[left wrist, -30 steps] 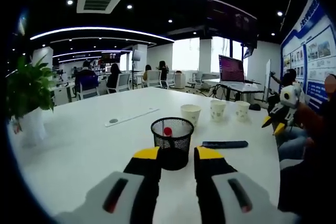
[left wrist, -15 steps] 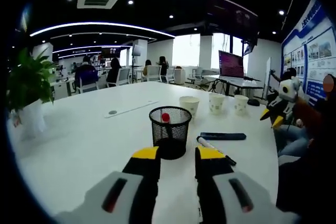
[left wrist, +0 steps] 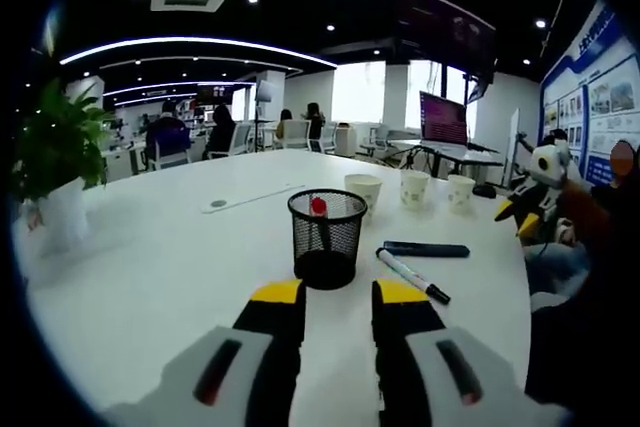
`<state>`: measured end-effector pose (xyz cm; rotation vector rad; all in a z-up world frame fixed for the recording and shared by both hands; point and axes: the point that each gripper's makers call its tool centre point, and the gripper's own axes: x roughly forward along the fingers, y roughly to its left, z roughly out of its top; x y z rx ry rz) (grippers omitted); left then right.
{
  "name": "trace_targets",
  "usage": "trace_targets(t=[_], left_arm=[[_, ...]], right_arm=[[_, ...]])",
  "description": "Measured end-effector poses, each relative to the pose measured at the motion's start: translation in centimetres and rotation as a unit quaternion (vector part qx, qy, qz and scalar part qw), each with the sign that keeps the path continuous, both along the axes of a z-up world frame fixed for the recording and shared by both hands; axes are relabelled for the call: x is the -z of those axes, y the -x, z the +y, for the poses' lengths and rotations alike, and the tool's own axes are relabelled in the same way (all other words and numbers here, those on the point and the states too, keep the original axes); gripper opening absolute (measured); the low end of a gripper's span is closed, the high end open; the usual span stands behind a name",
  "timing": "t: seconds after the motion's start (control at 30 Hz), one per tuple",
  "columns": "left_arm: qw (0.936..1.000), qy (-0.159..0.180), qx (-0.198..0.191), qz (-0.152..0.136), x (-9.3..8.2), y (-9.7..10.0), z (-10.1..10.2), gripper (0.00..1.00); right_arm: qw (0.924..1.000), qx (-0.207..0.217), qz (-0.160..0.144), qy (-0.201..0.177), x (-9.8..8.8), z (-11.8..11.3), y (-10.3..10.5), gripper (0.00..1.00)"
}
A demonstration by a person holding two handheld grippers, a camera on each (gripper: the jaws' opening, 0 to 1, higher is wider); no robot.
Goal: Place the scattered laser pointers and whiteboard markers into the pen holder and stack the scattered paper cups together
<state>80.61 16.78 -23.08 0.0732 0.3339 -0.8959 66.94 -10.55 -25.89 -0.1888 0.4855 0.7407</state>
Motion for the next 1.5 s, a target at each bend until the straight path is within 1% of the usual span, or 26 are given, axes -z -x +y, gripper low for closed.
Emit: trace_targets(t=[0.17,0.47,0.6,0.8,0.93,1.13,1.5], left_arm=[[1.0000,0.001,-0.004,0.008,0.8,0.4,0.5,0.28],[0.9999,0.005,-0.009,0.013,1.3,1.4,1.1,0.28],[0.9997,0.001,-0.012,0.019,1.9,1.8,1.4,0.28],[0.9997,-0.005,-0.013,0.021,2.3,2.5,1.7,0.28],[0.9996,-0.009,-0.014,0.025,2.8,2.9,1.9,0.28],[0.9994,-0.009,-0.016,0.028,3.0,3.5,2.1,0.28],[0.9993,-0.005,-0.020,0.030,3.0,3.9,2.3,0.28]], right_arm=[[1.0000,-0.003,0.000,0.001,-0.1,0.2,-0.1,0.36],[1.0000,-0.009,-0.002,0.003,-0.4,0.7,-0.3,0.36],[0.9999,-0.010,-0.003,0.003,-0.5,0.8,-0.3,0.36],[0.9999,-0.012,-0.001,0.004,-0.4,0.8,-0.4,0.36],[0.9999,-0.013,-0.001,0.005,-0.8,0.8,-0.6,0.36],[0.9998,-0.018,-0.003,0.006,-1.0,1.0,-0.8,0.36],[0.9996,-0.026,-0.001,0.006,-1.0,1.3,-1.1,0.36]])
